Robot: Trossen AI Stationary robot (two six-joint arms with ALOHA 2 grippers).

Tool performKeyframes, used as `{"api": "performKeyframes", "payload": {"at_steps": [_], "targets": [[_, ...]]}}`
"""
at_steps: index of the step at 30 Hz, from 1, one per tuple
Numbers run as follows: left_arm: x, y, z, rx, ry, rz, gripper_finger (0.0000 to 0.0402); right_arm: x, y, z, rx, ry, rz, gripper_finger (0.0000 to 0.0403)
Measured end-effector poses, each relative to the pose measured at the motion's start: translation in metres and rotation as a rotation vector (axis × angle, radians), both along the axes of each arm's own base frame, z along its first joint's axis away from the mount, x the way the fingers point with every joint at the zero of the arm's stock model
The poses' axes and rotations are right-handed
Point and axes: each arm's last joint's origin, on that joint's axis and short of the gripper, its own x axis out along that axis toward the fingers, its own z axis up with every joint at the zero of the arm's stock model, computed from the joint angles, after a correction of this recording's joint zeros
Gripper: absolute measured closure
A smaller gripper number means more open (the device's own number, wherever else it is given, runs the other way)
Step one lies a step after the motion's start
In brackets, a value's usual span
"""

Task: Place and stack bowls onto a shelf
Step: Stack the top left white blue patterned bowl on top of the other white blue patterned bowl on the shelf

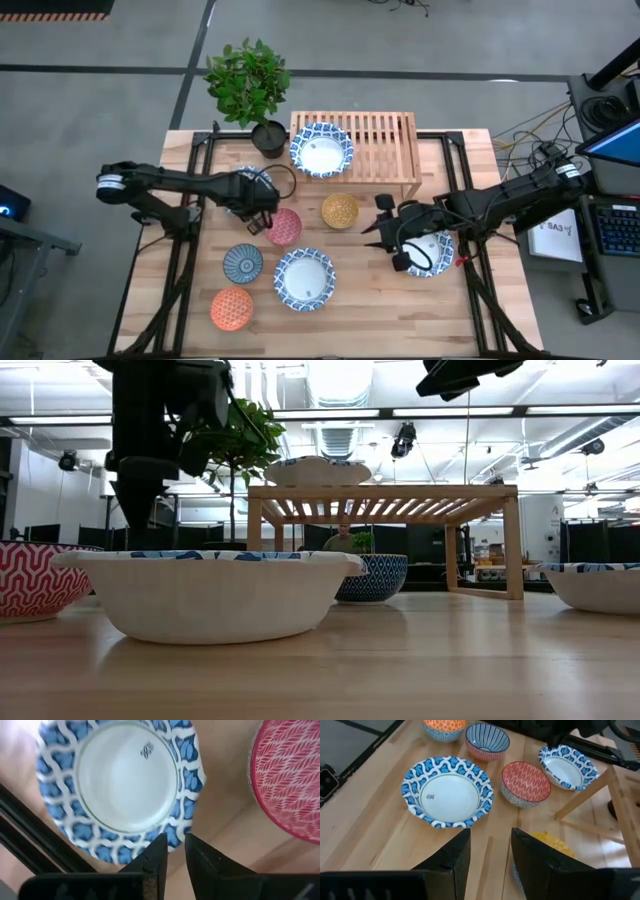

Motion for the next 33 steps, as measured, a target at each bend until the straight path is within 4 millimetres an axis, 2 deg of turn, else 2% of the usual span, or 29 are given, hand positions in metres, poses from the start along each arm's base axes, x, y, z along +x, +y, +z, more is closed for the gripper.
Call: {"api": "performKeyframes", "payload": {"at_steps": [6,13,17,24,33], "targets": [[-0.010,-0.001,0.003,0.008,-0.032,-0.050,0.0307,0.001,0.000,0.002,0.016,-0.021,-0.006,0.0273],[-0.023,-0.001,-0.016,0.021,-0.129,0.003,0.0251,0.002,0.000,0.003,0.012,-0.033,-0.002,0.0275],[-0.022,-0.001,-0.028,0.016,-0.168,0.025,0.0247,0.002,0.000,0.003,0.014,-0.038,-0.003,0.0275],[-0.022,-0.001,-0.042,0.011,-0.117,0.018,0.0252,0.004,0.001,0.005,0.051,-0.063,-0.020,0.0275],[-0.023,-0.001,-0.045,0.011,-0.107,0.008,0.0254,0.004,0.001,0.006,0.068,-0.069,-0.030,0.0275]]}}
